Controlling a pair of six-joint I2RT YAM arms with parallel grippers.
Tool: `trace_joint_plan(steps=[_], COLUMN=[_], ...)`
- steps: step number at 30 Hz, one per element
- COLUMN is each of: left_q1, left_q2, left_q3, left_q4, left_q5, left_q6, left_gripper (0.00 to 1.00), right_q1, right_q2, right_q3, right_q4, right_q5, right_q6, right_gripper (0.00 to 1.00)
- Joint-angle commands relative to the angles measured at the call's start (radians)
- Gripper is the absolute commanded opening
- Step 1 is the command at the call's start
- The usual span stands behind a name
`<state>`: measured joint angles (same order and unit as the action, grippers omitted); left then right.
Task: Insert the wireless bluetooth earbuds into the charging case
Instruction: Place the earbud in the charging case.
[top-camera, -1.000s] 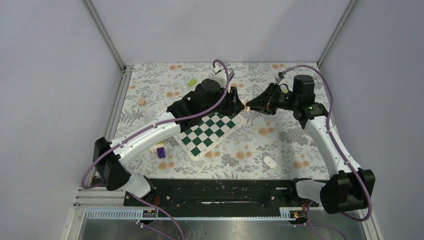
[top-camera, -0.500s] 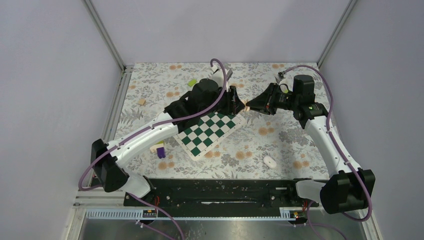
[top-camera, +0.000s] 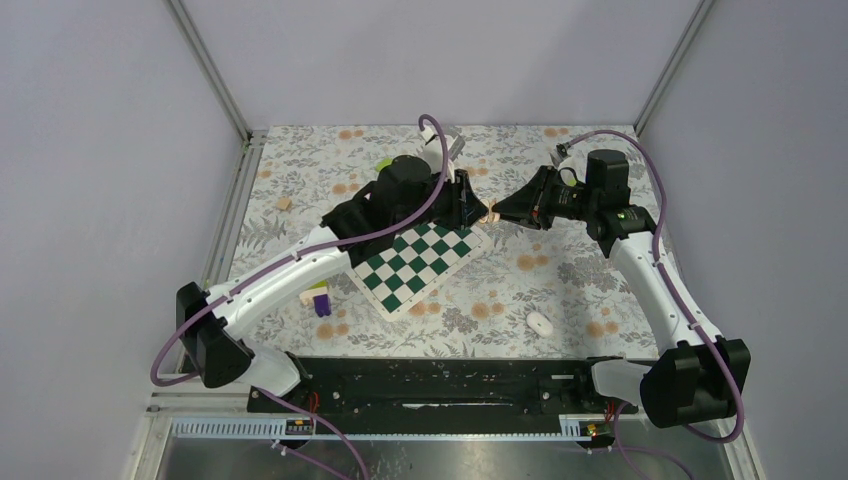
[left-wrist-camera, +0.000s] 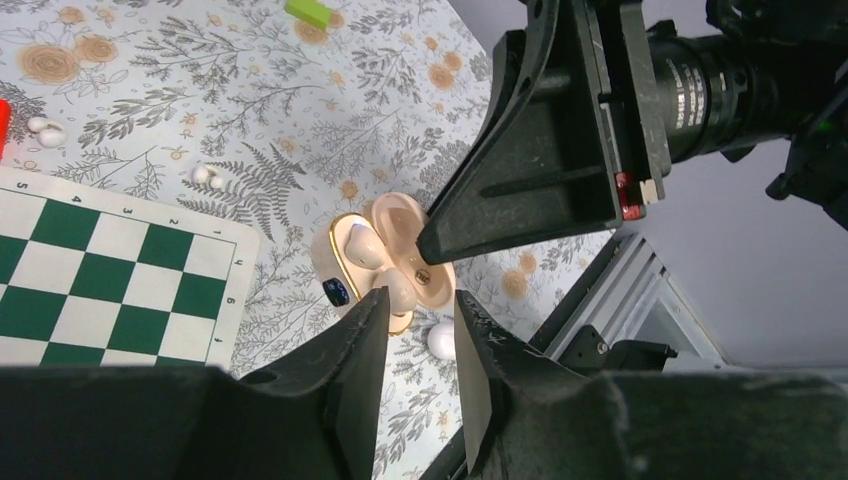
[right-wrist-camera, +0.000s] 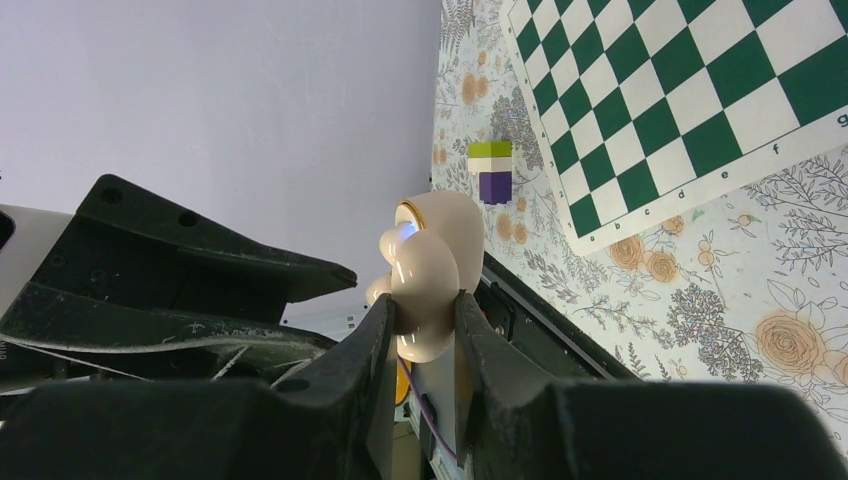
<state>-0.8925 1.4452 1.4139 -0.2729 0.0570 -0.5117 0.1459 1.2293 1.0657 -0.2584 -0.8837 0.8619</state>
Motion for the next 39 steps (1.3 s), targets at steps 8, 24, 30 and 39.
trace_joint_plan(steps=[8,24,30,39], left_q1=[-0.004,-0.008,-0.008,-0.022], left_q2=[0.023,0.04,0.017,-0.013], left_q3=[0.071,0.061,0.053,0.031], left_q4=[0.007,0.023,0.023,0.02], left_q5=[0.047,0.012,-0.014,-0.053], left_q6=[0.078,0.084,0.074,0.029], left_gripper=[0.27,0.18,0.26,0.48], right_q1=[0.009,0.01,0.01,0.01], right_q2=[-0.025,-0.025,-0.025,-0.027], right_q3=[0.018,0.02,0.017,0.009], right_q4=[0.025,0.025,0.026,0.042], right_q5=[-0.032,-0.034,-0.034,-0.035], right_q6=[0.009,0.008,0.008,0.018], right_gripper=[0.0,0.0,0.0,0.0])
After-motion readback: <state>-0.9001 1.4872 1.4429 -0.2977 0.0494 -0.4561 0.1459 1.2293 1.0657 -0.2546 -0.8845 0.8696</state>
